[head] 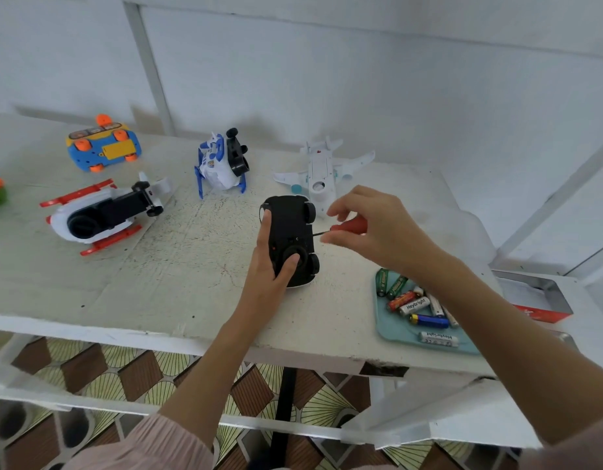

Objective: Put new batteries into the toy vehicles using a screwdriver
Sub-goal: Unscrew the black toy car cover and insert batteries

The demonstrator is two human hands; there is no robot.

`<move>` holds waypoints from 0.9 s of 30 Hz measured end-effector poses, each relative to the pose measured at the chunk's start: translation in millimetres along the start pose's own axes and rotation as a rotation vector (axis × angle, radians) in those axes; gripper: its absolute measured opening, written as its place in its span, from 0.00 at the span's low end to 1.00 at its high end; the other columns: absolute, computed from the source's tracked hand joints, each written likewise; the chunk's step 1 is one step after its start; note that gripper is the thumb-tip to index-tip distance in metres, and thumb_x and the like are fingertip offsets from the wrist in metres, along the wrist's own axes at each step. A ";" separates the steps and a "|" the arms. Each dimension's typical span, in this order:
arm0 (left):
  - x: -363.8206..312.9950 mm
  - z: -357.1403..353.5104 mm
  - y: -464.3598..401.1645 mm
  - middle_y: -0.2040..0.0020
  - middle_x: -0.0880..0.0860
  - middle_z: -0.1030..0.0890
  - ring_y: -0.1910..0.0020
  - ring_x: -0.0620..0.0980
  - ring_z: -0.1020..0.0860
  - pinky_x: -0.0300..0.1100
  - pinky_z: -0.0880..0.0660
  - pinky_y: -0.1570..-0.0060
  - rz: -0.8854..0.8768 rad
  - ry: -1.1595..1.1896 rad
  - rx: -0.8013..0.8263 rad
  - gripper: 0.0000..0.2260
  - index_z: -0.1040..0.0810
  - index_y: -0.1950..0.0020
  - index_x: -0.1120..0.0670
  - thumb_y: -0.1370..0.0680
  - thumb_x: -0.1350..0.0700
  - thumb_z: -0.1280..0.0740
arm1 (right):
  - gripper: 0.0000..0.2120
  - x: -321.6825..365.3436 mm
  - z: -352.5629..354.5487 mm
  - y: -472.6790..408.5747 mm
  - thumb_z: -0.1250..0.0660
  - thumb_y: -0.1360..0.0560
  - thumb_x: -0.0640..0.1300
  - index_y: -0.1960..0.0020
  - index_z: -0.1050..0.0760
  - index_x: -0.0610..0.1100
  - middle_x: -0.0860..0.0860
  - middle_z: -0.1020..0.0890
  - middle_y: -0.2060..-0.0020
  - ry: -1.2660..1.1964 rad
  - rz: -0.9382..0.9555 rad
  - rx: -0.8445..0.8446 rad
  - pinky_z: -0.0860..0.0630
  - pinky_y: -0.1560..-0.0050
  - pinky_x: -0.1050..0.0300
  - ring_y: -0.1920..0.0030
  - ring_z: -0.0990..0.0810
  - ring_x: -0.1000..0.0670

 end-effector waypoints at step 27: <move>3.1 1.3 -1.8 0.23 0.50 0.42 0.28 0.53 0.34 0.59 0.33 0.32 0.017 0.050 0.004 0.33 0.55 0.27 0.29 0.23 0.47 0.38 | 0.18 -7.4 4.1 -3.5 0.42 0.22 0.53 0.47 0.25 0.38 0.57 0.28 0.73 0.195 -0.139 0.002 0.33 0.72 0.66 0.75 0.29 0.58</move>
Point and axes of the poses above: each hand's wrist, its own y-axis away from the middle knuckle, its own z-axis out of the back of the hand, x = y × z, the point moved 3 cm from there along -y, towards the middle knuckle
